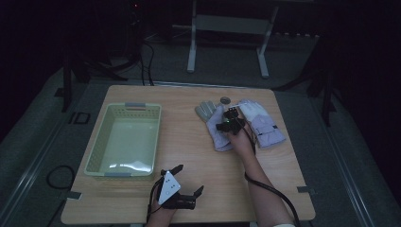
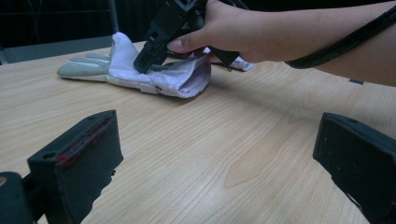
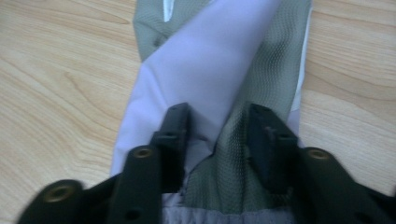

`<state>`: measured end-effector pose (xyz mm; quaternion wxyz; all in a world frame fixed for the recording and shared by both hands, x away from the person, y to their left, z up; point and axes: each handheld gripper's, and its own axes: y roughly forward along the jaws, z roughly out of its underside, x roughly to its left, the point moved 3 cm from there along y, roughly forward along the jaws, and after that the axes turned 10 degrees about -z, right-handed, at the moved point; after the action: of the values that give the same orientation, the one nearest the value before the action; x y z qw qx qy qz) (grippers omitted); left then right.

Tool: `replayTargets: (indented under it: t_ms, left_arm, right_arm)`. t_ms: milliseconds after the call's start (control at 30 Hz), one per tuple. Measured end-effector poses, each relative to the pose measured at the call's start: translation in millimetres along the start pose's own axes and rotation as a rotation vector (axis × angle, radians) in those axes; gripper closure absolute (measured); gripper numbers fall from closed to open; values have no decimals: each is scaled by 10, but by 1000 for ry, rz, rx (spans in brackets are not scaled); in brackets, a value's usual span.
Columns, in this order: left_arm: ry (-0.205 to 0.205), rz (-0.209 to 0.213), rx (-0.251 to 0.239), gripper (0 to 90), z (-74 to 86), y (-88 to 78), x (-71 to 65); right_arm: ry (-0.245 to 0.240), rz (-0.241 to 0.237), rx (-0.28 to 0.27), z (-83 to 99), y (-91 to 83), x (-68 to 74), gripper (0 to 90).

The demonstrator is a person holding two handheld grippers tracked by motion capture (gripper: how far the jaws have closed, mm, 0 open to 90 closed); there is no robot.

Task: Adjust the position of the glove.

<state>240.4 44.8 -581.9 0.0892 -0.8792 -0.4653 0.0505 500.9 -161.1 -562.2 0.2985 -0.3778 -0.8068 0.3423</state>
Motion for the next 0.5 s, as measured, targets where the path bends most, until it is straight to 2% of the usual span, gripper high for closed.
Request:
replayTargets:
  t_ms: [67,133,200,267,433,500]
  left_arm:
    - [0,0,1,12,0,1,0]
    - [-2,0,1,13,0,1,1]
    - [-5,3,1,13,-1,2,3]
    - [-9,4,3,13,-1,3,5]
    - [-6,4,2,13,-1,2,3]
    - [-9,5,2,12,-1,2,5]
  right_arm:
    - [5,-3,1,3,-6,19,710]
    - [-15,13,3,8,-14,39,797]
    - [20,3,-3,9,-39,43,841]
    - [57,-11,-14,3,-77,59,854]
    - [57,-22,-34,-12,-219,196,869]
    - [70,-37,-65,-14,-307,263,872]
